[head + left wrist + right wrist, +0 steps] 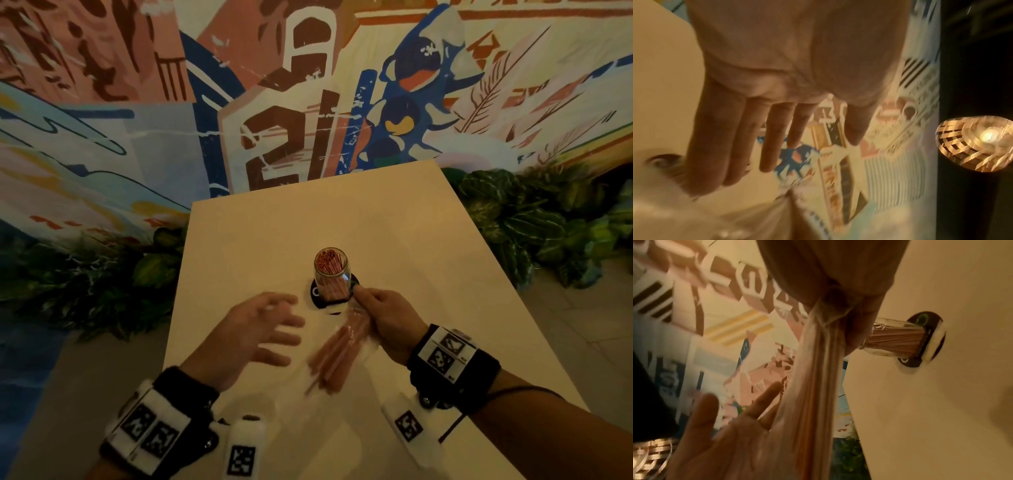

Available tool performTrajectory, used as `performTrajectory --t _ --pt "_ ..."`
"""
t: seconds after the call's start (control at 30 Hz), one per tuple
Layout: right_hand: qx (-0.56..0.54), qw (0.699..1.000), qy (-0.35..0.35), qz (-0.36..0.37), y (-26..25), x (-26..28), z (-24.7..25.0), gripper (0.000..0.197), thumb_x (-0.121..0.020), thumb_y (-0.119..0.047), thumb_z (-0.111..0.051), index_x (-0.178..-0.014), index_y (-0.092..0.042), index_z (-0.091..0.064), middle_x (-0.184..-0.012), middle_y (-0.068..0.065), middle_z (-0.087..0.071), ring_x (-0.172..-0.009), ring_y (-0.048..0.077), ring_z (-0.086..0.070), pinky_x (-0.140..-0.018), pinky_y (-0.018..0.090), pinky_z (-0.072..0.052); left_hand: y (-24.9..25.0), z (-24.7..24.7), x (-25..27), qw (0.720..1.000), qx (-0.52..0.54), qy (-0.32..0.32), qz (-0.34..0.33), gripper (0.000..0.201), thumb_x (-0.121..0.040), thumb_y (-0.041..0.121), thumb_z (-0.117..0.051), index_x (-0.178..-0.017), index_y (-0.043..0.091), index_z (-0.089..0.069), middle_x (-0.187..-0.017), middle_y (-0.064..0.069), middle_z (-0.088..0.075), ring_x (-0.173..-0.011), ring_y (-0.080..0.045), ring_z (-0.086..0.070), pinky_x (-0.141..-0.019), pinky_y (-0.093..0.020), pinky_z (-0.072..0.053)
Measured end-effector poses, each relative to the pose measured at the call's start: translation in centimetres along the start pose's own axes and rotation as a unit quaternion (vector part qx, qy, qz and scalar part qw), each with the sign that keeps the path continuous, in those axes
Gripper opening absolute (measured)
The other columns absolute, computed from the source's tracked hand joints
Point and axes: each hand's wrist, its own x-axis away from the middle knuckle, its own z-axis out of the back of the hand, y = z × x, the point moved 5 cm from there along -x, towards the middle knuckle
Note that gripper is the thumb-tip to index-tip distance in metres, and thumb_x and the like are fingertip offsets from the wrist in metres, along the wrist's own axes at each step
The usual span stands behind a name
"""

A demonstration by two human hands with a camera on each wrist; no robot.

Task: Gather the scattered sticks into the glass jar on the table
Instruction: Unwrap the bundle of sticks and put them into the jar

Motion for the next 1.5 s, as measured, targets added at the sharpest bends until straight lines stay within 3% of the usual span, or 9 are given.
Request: performTrajectory --t 0.2,0.4,0.6,0.73,0.87,1.03,1.17,1.3,1.5 --pt "0.005 1.000 -0.028 0.003 0.7 0.2 -1.3 0.037 -0.093 -0.030 -0.050 -0.065 -0.008 -0.060 -0.060 0.008 -0.057 -0.050 0.019 -0.051 -0.047 0.025 -0.043 -6.4 -4.8 0.2 0.965 -0.070 -0.165 0.193 0.031 -0.086 0.032 -0.065 -0.106 0.012 -0.054 -0.084 -0.009 -0.067 -0.063 -0.025 -0.064 -0.053 -0.032 -0.053" --pt "-0.080 0.966 -0.025 -0.244 6.0 -0.2 -0.7 0.020 -0.093 -0.025 -0.051 -0.083 -0.008 -0.055 -0.067 0.008 -0.058 -0.057 0.020 -0.056 -0.053 0.032 -0.051 -5.8 -6.0 1.5 0.922 0.127 -0.176 0.320 0.045 -0.081 0.043 -0.055 -0.089 0.000 -0.067 -0.076 -0.019 -0.068 -0.058 -0.028 -0.067 -0.053 -0.030 -0.054" --pt "-0.044 0.947 -0.081 -0.307 8.9 0.4 -1.7 0.012 -0.094 -0.017 -0.046 -0.088 -0.006 -0.047 -0.063 0.011 -0.058 -0.053 0.021 -0.059 -0.052 0.031 -0.056 -7.3 -5.1 1.3 0.890 0.170 -0.185 0.382 0.069 -0.089 0.052 -0.039 -0.104 -0.010 -0.065 -0.086 -0.025 -0.069 -0.067 -0.033 -0.069 -0.058 -0.032 -0.055" --pt "-0.023 0.949 -0.100 -0.298 9.4 0.1 -2.5 0.011 -0.092 -0.015 -0.048 -0.091 -0.004 -0.050 -0.058 0.009 -0.059 -0.043 0.019 -0.058 -0.046 0.028 -0.052 -7.9 -6.2 1.8 0.879 0.203 -0.182 0.391 0.059 -0.083 0.047 -0.048 -0.087 -0.009 -0.069 -0.076 -0.024 -0.066 -0.060 -0.033 -0.067 -0.052 -0.028 -0.054" --pt "-0.024 0.961 -0.059 -0.268 9.3 -0.7 -2.2 0.030 -0.088 -0.020 -0.054 -0.109 0.001 -0.061 -0.085 0.012 -0.065 -0.064 0.023 -0.062 -0.060 0.033 -0.053 -9.2 -6.9 1.8 0.899 0.189 -0.149 0.365 0.030 -0.082 0.026 -0.061 -0.082 -0.005 -0.058 -0.063 -0.017 -0.057 -0.051 -0.028 -0.059 -0.052 -0.030 -0.051" --pt "-0.118 0.957 -0.055 -0.259 9.3 -0.7 -1.5 0.026 -0.094 -0.024 -0.047 -0.085 -0.005 -0.062 -0.070 0.012 -0.068 -0.057 0.020 -0.066 -0.057 0.029 -0.055 -10.7 -6.5 0.6 0.933 0.085 -0.107 0.334 0.027 -0.091 0.010 -0.052 -0.067 -0.001 -0.060 -0.048 -0.011 -0.059 -0.036 -0.020 -0.057 -0.040 -0.023 -0.049" --pt "-0.175 0.947 -0.020 -0.267 10.0 -0.9 -0.6 0.038 -0.089 -0.041 -0.054 -0.100 -0.005 -0.049 -0.075 0.012 -0.058 -0.062 0.026 -0.061 -0.062 0.035 -0.052 -10.9 -6.8 0.1 0.935 0.085 -0.122 0.322 0.021 -0.093 0.010 -0.050 -0.075 0.002 -0.057 -0.048 -0.008 -0.055 -0.034 -0.018 -0.053 -0.037 -0.025 -0.048" --pt "-0.124 0.940 -0.110 -0.300 11.4 -0.3 -1.0 0.058 -0.078 -0.068 -0.051 -0.089 -0.012 -0.061 -0.080 0.007 -0.068 -0.087 0.026 -0.063 -0.087 0.042 -0.050 -10.7 -6.7 -0.4 0.943 0.073 -0.113 0.304 0.013 -0.094 0.009 -0.048 -0.088 0.003 -0.058 -0.056 -0.010 -0.049 -0.034 -0.017 -0.051 -0.037 -0.024 -0.047" --pt "-0.086 0.948 -0.107 -0.286 10.6 -0.8 -1.7 0.036 -0.083 -0.046 -0.060 -0.084 -0.010 -0.066 -0.087 0.006 -0.072 -0.081 0.023 -0.064 -0.094 0.043 -0.046 -10.6 -7.8 -0.5 0.944 0.074 -0.132 0.293 0.016 -0.097 0.015 -0.046 -0.104 0.002 -0.054 -0.049 -0.006 -0.050 -0.034 -0.016 -0.049 -0.037 -0.022 -0.044"
